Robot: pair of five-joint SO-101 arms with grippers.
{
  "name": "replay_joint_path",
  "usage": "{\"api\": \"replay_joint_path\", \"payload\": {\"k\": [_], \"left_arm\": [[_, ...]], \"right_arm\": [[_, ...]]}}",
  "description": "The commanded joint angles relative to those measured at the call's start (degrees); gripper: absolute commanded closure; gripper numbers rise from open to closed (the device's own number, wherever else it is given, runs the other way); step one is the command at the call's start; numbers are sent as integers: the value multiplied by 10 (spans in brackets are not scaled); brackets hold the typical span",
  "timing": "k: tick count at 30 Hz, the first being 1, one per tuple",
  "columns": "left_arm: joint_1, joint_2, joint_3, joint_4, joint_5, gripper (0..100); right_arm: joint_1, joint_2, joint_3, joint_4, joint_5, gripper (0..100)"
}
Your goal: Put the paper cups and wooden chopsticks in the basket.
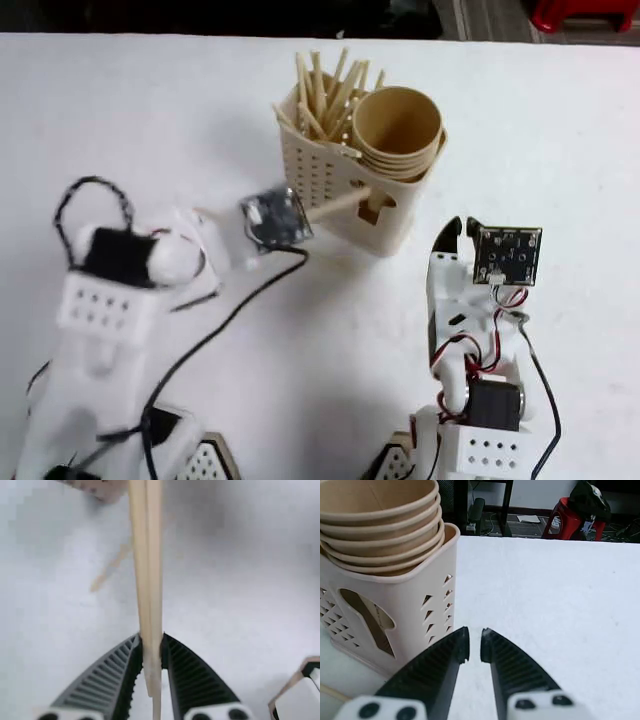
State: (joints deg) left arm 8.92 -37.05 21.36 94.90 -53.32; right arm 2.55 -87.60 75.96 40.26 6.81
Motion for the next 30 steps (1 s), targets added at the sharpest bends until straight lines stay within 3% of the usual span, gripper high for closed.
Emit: {"api": "replay_joint_path", "payload": {"k": [1, 8, 13, 17, 25, 30], "left_arm": [[1, -31, -96, -73, 104, 978], [37, -31, -127, -318, 295, 978], [71, -29, -127, -522, 413, 978], [93, 23, -132, -641, 484, 978], [95, 153, -133, -767, 515, 978], [95, 207, -132, -784, 515, 978]], "right_arm": [[6, -7, -4, -13, -4, 943], [6, -6, -4, -13, -4, 943], [6, -6, -4, -13, -4, 943], [6, -6, -4, -13, -4, 943], [2, -6, -4, -13, -3, 943], [1, -6, -4, -13, -2, 943]]}}
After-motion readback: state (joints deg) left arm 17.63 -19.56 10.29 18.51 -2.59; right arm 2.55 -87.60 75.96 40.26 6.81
